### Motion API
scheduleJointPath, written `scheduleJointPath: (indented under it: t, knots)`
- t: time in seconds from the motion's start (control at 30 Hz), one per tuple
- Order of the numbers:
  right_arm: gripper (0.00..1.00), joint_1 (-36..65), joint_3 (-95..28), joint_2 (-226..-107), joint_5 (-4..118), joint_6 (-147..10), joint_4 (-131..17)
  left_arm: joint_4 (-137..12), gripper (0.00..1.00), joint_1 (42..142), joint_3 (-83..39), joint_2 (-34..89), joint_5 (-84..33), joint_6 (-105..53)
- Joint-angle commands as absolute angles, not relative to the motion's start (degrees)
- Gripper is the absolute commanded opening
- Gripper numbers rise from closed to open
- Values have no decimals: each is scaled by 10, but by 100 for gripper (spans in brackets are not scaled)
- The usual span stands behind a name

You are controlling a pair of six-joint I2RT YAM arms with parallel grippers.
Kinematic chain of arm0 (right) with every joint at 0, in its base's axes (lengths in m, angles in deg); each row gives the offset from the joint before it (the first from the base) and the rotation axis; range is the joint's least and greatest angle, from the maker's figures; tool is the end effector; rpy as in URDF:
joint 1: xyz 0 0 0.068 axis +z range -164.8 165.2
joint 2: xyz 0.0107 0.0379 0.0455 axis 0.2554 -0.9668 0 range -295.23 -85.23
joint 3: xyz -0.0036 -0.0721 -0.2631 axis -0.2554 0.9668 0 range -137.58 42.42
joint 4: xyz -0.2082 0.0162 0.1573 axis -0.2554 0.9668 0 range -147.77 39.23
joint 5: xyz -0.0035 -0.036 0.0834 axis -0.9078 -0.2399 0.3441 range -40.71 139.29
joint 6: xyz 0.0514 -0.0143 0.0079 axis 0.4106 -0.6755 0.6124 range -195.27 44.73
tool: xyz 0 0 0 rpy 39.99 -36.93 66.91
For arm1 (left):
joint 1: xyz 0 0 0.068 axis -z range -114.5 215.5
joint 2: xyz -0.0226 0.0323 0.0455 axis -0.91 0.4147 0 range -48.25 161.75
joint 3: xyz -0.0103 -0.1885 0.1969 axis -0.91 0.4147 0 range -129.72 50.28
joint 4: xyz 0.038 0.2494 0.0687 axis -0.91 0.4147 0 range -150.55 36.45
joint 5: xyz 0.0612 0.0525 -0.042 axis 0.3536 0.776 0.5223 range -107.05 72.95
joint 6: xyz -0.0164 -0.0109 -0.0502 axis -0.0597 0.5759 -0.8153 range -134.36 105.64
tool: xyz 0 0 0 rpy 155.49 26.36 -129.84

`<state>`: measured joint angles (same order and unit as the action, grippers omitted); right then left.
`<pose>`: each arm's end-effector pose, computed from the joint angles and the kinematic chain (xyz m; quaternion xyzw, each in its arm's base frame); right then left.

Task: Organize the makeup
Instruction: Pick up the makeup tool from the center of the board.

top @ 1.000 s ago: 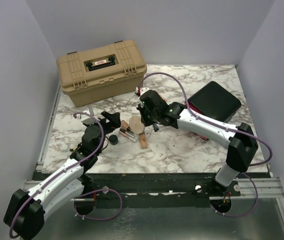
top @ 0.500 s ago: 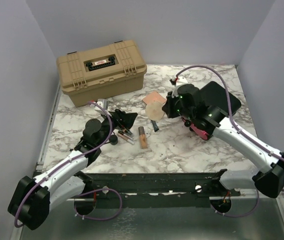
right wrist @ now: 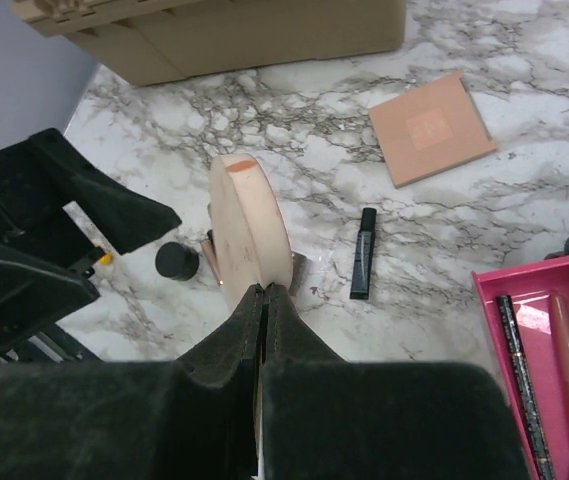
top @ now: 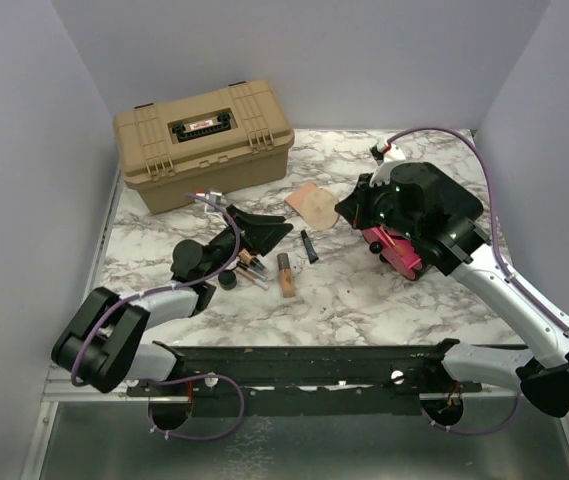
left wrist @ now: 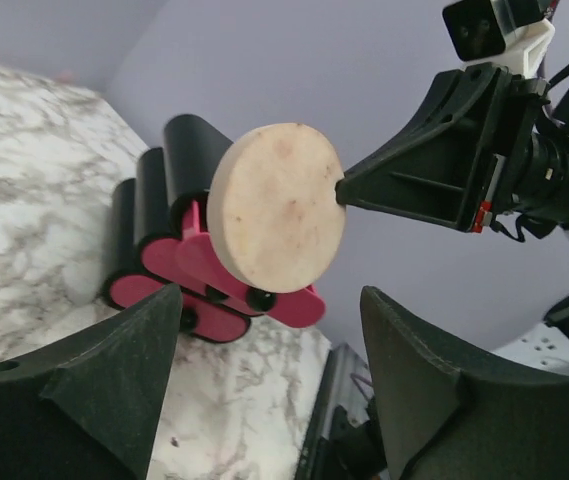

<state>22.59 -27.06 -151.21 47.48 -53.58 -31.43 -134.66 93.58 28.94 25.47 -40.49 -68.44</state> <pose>0.2027 0.1536 0.3869 -0.1051 0.8264 0.2612 0.4876 0.2071 -0.1265 0.2490 0.0402 0.5732 -0.6185 0.5360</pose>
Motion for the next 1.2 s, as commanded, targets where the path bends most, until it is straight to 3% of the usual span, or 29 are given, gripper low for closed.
scheduleJointPath:
  t: [0.0,0.37,0.53,0.7,0.8,0.97,1.17]
  knots:
    - [1,222,-274,-1497,532,-522,-340,-1509,70,936,271,309,-471,-771]
    - [1,222,-276,-1508,569,-516,-354,-1530,67,955,250,344,-464,-787]
    - [1,222,-283,-1517,592,-519,-352,-1528,52,969,238,369,-459,-786]
    - [1,222,-281,-1520,597,-523,-344,-1526,24,969,248,365,-444,-777]
    - [2,222,-279,-1523,583,-523,-337,-1520,16,970,248,361,-446,-774]
    - [17,222,-278,-1518,585,-518,-335,-1509,8,970,253,343,-446,-765]
    - [46,222,-253,-1498,567,-512,-360,-1506,8,971,239,321,-494,-767]
